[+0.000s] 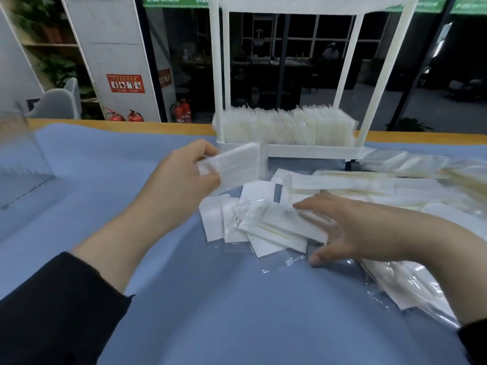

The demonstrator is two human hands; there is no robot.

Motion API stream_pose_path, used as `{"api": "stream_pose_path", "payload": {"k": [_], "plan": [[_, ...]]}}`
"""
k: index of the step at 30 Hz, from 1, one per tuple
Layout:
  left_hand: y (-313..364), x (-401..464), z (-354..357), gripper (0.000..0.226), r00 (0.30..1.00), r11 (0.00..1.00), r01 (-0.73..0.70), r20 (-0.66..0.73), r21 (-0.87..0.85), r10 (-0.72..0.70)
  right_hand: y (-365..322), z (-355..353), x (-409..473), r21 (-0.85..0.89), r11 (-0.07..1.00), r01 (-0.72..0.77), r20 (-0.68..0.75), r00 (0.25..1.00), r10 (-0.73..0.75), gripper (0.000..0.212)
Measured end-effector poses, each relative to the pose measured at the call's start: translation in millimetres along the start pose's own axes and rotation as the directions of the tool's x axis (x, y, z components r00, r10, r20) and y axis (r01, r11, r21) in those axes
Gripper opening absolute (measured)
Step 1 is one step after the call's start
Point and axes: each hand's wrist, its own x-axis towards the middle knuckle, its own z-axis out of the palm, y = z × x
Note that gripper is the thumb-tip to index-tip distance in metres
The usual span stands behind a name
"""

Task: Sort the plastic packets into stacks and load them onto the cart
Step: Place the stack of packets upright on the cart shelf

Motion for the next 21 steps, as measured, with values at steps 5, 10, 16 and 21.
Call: {"api": "stream_pose_path", "payload": {"k": [5,10,16,21], "plan": [[-4.7,-0.2,-5.2,0.02,0.999,1.0,-0.018,-0.05,0.018,0.018,-22.9,3.0,0.8,-0.077,0.997,0.008,-0.039,0.999,-0.011,0.084],[-4.3,-4.0,0.3,0.021,0.999,0.999,-0.029,-0.013,0.043,0.029,-45.9,17.1,8.2,-0.151,0.988,-0.023,-0.141,0.99,0.001,0.073],[-4.2,-4.4,-2.7,0.021,0.999,0.999,-0.042,0.0,-0.006,0.042,-43.4,21.0,18.7,-0.238,0.969,-0.069,-0.258,0.966,0.006,0.03],[-6.0,-2.5,-5.5,0.021,1.0,0.997,-0.023,0.001,-0.08,0.024,-34.2,11.5,16.5,-0.122,0.989,0.078,-0.425,0.897,-0.123,0.019]]}}
